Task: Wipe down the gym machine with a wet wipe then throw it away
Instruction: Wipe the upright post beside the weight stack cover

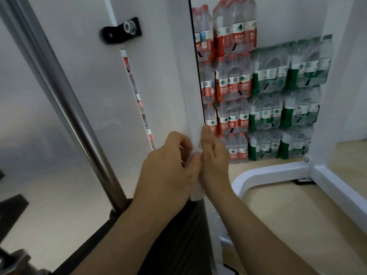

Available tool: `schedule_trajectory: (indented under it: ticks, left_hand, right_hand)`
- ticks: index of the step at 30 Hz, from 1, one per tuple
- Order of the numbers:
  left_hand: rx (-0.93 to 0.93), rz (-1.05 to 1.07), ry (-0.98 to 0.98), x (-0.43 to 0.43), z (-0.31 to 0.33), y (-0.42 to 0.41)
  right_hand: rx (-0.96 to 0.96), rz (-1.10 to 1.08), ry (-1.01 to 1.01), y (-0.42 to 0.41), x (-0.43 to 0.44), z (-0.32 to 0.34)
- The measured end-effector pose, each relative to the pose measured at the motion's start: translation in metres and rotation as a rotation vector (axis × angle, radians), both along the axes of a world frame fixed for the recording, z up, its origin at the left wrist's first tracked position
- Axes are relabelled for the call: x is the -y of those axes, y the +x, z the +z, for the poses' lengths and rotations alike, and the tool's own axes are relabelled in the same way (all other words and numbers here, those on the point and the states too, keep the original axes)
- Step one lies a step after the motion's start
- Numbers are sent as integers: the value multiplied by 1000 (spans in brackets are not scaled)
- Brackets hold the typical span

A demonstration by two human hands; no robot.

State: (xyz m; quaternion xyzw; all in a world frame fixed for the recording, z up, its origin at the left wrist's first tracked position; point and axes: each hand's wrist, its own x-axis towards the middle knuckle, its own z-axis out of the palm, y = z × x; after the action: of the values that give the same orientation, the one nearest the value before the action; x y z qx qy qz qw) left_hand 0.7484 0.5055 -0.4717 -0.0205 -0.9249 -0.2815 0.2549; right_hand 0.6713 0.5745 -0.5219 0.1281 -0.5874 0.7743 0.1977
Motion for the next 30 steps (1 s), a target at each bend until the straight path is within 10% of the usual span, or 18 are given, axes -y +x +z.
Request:
schedule_trajectory:
  ticks: [9, 13, 18, 30]
  left_hand:
    - [-86, 199, -368, 6, 0, 0]
    - [-121, 251, -369, 2, 3, -3]
    - [-212, 140, -274, 1, 3, 0]
    - [430, -177, -827, -20, -23, -1]
  right_hand:
    - [9, 495, 324, 6, -43, -9]
    - [52, 350, 574, -4, -48, 0]
    - [-117, 160, 329, -7, -17, 16]
    - [232, 448, 572, 5, -38, -104]
